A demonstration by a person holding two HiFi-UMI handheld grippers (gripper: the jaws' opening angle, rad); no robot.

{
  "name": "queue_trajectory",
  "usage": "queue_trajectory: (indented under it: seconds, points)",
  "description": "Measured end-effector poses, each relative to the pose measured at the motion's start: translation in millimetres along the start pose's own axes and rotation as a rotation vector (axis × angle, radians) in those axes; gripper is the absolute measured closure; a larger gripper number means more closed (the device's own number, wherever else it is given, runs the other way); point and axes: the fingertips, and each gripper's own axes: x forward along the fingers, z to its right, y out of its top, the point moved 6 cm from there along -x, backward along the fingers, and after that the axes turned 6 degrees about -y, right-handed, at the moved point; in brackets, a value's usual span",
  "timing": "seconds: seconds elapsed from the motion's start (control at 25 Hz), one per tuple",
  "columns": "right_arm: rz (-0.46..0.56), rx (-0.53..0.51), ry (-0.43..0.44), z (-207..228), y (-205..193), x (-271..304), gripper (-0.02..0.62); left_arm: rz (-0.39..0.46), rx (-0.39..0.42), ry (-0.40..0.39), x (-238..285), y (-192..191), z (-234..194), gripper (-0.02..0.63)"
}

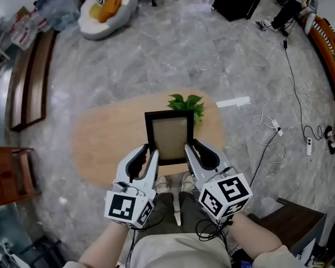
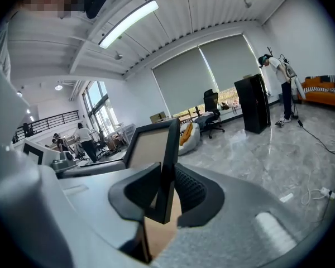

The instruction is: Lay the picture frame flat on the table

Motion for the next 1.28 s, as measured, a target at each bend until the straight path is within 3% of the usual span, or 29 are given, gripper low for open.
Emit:
queue_trajectory:
  seconds: [0.32, 1.28]
  points:
    - [-0.107, 0.051, -0.022, 26.8, -61.5, 31.8, 0.518, -0.08, -0.082, 0.015, 19.3, -65.8, -20.0, 0.499]
    - [-0.422, 0.131, -0.079, 114.5, -279.6, 133.4, 0.518, -0.33, -0.29, 0.049, 76.4, -312.8, -85.0, 0.499]
